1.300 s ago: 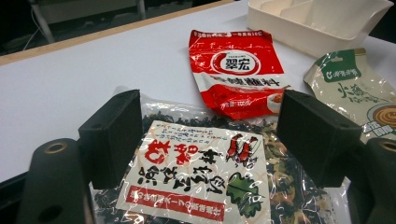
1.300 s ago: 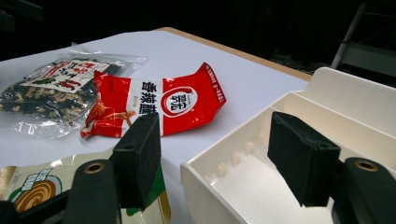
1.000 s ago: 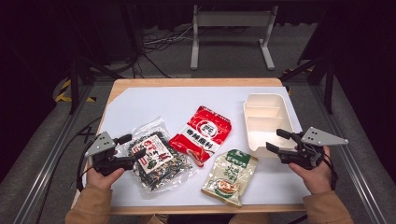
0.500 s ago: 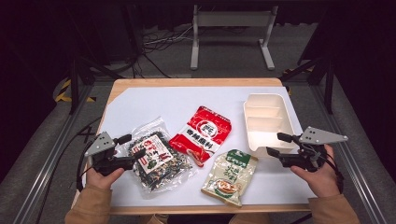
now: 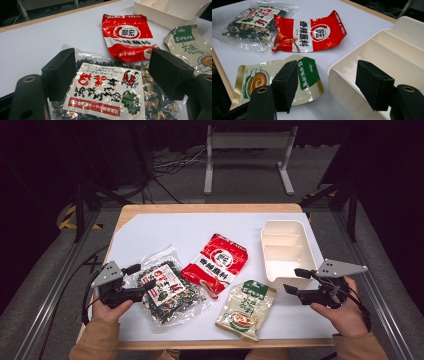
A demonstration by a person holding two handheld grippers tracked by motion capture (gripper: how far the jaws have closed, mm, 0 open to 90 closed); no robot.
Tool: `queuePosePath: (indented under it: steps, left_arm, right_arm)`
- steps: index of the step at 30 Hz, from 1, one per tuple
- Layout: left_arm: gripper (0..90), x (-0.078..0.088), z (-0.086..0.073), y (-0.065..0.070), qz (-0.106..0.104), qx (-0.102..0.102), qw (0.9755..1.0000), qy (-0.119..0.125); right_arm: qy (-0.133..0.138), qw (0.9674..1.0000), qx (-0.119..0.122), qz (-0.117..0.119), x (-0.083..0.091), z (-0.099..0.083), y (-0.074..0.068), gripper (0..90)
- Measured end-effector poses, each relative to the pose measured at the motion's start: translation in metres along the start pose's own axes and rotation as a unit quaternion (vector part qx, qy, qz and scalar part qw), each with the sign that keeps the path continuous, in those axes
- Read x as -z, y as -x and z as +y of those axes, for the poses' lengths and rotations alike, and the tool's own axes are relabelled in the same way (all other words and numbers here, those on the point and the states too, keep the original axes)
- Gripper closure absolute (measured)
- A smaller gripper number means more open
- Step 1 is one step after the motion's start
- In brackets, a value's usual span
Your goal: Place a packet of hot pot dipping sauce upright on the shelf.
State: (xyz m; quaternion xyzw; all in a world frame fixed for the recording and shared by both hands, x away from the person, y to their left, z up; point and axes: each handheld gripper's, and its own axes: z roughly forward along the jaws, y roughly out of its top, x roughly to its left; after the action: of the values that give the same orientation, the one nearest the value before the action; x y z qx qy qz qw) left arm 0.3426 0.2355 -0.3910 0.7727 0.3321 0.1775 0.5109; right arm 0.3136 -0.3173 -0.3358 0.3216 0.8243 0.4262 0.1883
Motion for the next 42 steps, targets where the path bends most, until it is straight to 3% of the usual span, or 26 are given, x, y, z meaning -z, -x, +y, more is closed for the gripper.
queuePosePath:
  steps: [16, 27, 37, 42]
  left_arm:
    - [22.8, -0.003, 0.001, 0.000, -0.001, 0.000, 1.0000, -0.001]
    - [22.8, -0.003, 0.001, 0.000, -0.003, 0.002, 1.0000, 0.000]
    - [22.8, -0.003, 0.001, 0.000, -0.001, 0.000, 1.0000, -0.002]
    - [22.9, -0.003, 0.001, 0.000, 0.000, 0.002, 1.0000, -0.002]
  right_arm:
    - [-0.030, 0.9990, -0.009, 0.032, -0.010, -0.018, -0.010, 36.8]
    - [-0.074, 0.9955, -0.028, 0.053, -0.035, -0.027, -0.008, 36.7]
    - [-0.101, 0.9937, -0.033, 0.036, -0.053, -0.036, -0.006, 36.7]
    - [-0.102, 0.9929, -0.047, 0.040, -0.059, -0.038, -0.003, 36.1]
